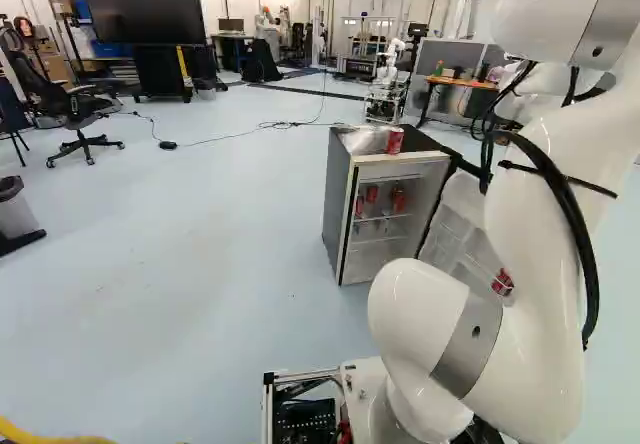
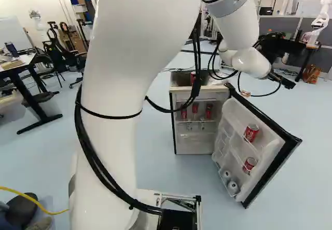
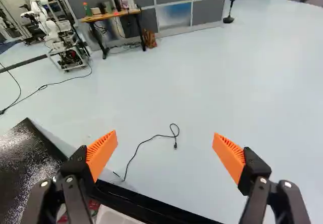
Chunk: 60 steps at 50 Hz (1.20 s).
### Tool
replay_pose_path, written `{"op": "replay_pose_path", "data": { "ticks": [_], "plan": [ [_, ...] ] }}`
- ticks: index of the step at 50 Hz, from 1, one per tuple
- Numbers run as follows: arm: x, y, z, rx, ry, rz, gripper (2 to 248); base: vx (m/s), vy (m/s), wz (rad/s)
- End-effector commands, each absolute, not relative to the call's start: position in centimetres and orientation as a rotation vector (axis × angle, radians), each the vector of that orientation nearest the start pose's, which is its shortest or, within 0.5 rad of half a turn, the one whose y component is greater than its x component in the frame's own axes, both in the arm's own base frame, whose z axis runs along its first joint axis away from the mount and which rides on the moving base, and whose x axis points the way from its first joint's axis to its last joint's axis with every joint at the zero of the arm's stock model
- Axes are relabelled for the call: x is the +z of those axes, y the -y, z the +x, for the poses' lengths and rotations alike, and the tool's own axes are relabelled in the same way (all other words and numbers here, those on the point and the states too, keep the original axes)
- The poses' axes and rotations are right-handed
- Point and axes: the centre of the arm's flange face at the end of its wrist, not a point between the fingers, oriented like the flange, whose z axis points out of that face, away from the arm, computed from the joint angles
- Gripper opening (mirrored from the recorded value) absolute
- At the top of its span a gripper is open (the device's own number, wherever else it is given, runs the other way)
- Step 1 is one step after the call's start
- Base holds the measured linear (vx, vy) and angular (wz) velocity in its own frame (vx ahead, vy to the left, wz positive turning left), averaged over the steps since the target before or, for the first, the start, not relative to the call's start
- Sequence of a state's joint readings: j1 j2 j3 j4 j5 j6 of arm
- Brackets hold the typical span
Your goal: Grab a drink from the fridge
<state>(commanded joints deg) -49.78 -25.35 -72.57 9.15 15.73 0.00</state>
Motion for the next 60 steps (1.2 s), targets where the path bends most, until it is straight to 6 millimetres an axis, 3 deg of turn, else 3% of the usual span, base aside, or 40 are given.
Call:
{"op": "replay_pose_path", "data": {
  "ticks": [13, 43, 60],
  "plan": [
    [49.8, 52.5, 42.3, -1.615, -1.615, -2.659, 247, 0.000, 0.000, 0.000],
    [47.6, 56.6, 42.6, -1.276, -1.720, -2.626, 247, 0.000, 0.000, 0.000],
    [44.7, 59.0, 42.9, -1.063, -1.754, -2.600, 247, 0.000, 0.000, 0.000]
  ]
}}
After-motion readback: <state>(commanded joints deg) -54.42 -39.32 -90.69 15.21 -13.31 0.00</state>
